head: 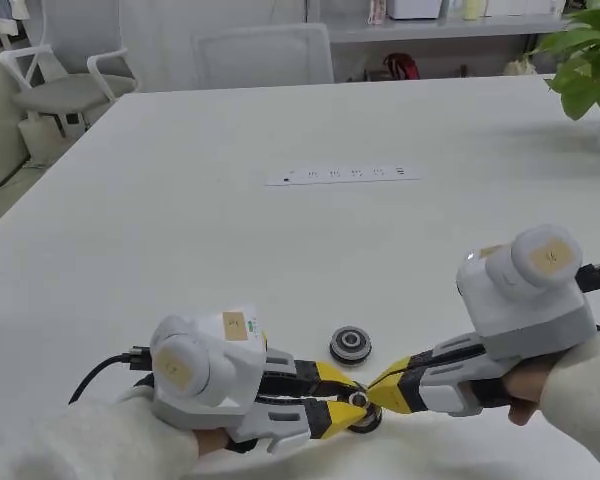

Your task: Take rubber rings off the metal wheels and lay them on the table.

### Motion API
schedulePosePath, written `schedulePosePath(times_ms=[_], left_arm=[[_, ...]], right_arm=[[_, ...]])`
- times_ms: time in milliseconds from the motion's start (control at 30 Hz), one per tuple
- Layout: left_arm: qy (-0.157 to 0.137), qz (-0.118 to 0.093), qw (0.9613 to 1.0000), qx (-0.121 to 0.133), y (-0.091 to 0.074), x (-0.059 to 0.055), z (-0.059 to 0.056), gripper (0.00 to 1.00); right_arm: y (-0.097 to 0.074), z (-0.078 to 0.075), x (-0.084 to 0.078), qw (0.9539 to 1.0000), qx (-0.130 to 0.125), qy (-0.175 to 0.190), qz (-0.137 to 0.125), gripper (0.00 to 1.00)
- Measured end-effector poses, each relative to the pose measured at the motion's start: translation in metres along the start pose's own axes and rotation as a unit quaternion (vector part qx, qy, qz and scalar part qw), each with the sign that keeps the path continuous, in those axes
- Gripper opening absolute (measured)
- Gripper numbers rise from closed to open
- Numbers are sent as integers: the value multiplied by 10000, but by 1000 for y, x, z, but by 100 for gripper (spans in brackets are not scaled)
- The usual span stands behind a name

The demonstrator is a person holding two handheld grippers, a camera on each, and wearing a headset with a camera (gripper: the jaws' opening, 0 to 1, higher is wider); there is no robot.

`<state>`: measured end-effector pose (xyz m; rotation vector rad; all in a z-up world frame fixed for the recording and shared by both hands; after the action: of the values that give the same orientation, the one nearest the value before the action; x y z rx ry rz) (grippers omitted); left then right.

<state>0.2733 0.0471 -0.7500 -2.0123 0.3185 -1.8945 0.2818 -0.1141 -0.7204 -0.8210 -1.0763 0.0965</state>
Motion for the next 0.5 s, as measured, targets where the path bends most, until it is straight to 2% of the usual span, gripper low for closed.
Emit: schedulePosePath(times_ms=[167, 233, 500], left_arm=[[1, -4, 10000, 4, 0, 0, 0, 14], [2, -3, 10000, 4, 0, 0, 0, 14], [-17, -4, 10000, 29, 0, 0, -1, 14]], right_arm=[[-1, 0, 2, 9999, 24, 41, -90, 0], [-3, 1, 6, 9995, 88, 164, -243, 0], [-2, -1, 3, 9997, 40, 158, -162, 0]])
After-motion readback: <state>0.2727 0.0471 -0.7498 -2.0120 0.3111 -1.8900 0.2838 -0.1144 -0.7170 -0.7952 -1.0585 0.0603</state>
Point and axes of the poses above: the centre of the closed fingertips' face, and the gripper's own axes: y roughly forward along the fingers, z roughly to its left, x roughly out of its top, the point moved 10 cm from there along -y, roughly backward along the fingers, and after that the axes turned 10 degrees about -x, right-handed, at the moved point
